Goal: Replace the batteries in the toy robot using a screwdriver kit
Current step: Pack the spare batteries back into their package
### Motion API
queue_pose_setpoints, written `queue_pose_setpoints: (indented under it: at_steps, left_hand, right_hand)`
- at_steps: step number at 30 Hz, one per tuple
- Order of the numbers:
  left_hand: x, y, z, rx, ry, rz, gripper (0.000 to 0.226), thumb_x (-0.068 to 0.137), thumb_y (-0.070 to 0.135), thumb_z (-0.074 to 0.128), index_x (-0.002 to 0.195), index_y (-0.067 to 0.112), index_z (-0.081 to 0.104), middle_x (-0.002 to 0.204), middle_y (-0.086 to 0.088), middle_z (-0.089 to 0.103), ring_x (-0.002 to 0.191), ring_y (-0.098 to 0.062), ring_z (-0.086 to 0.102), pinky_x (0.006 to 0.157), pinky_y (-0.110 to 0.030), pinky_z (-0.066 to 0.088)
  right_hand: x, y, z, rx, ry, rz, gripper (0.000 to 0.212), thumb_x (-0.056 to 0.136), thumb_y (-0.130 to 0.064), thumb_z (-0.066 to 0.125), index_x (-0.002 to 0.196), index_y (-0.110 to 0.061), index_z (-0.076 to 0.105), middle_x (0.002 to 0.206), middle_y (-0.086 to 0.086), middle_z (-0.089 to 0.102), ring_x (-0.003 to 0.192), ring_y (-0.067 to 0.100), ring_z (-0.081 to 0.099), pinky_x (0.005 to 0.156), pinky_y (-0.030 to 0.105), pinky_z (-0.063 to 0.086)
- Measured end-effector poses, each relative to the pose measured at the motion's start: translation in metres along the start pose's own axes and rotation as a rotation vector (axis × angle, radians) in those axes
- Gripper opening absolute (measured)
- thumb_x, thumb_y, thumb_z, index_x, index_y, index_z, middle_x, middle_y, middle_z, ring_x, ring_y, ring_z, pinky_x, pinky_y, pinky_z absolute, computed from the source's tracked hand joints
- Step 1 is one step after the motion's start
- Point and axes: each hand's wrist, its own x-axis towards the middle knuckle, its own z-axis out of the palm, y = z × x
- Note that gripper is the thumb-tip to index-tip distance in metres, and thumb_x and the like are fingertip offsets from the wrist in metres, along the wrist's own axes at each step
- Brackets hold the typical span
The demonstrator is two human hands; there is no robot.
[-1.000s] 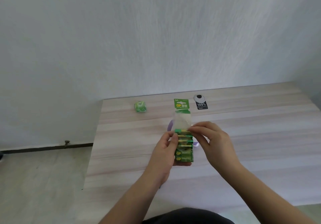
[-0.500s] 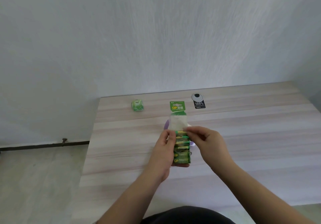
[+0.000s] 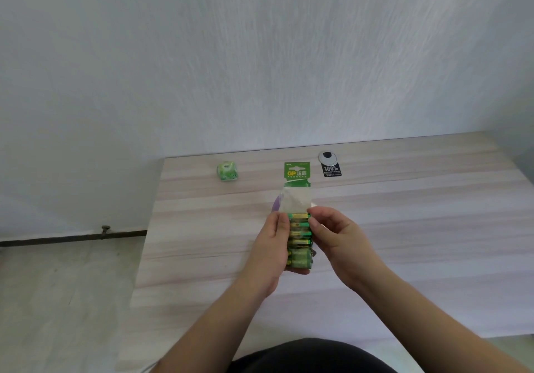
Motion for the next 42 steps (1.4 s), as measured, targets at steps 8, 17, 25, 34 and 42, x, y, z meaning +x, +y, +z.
queue_pose_setpoints:
  at_steps: [8, 17, 25, 34, 42]
  left_hand:
    - [0.001, -0.002, 0.003, 0.017, 0.014, -0.014, 0.035, 0.105, 0.04, 0.028, 0.128, 0.021, 0.046, 0.092, -0.014, 0.071, 0.071, -0.03, 0.072, 0.047, -0.034, 0.053]
    - [0.004, -0.004, 0.007, 0.038, 0.058, 0.017, 0.034, 0.106, 0.035, 0.031, 0.134, 0.018, 0.04, 0.081, -0.009, 0.068, 0.062, -0.025, 0.067, 0.042, -0.029, 0.048]
    - [-0.002, -0.012, 0.005, -0.015, 0.062, -0.089, 0.03, 0.106, 0.037, 0.029, 0.112, 0.019, 0.052, 0.089, -0.012, 0.071, 0.069, -0.029, 0.071, 0.044, -0.031, 0.051]
    - [-0.001, -0.015, 0.006, -0.046, 0.051, -0.065, 0.033, 0.105, 0.04, 0.03, 0.116, 0.02, 0.054, 0.087, -0.007, 0.071, 0.07, -0.025, 0.072, 0.048, -0.033, 0.053]
    - [-0.002, -0.013, 0.007, -0.054, 0.038, -0.058, 0.033, 0.104, 0.04, 0.032, 0.114, 0.02, 0.056, 0.1, -0.009, 0.069, 0.071, -0.023, 0.07, 0.051, -0.035, 0.055]
  right_hand:
    - [-0.012, 0.004, 0.003, -0.26, 0.137, -0.176, 0.017, 0.088, -0.007, 0.065, 0.096, -0.019, 0.074, 0.094, -0.002, 0.075, 0.091, 0.011, 0.07, 0.08, 0.024, 0.056]
    - [-0.019, 0.012, 0.006, -0.52, 0.234, -0.254, 0.023, 0.089, -0.018, 0.066, 0.081, -0.039, 0.071, 0.076, -0.011, 0.073, 0.074, 0.009, 0.066, 0.066, 0.021, 0.052]
    - [-0.017, 0.01, -0.007, -0.827, 0.124, -0.222, 0.017, 0.095, -0.024, 0.057, 0.093, -0.034, 0.071, 0.08, -0.015, 0.071, 0.08, -0.001, 0.066, 0.061, 0.007, 0.044]
    - [-0.02, 0.0, -0.004, -0.818, 0.076, -0.215, 0.009, 0.088, -0.033, 0.066, 0.096, -0.034, 0.069, 0.083, -0.016, 0.072, 0.075, -0.006, 0.066, 0.067, 0.015, 0.05]
    - [-0.02, -0.003, -0.008, -0.798, -0.035, -0.207, 0.024, 0.086, -0.027, 0.07, 0.11, -0.032, 0.067, 0.096, -0.012, 0.073, 0.094, -0.004, 0.067, 0.087, 0.028, 0.055]
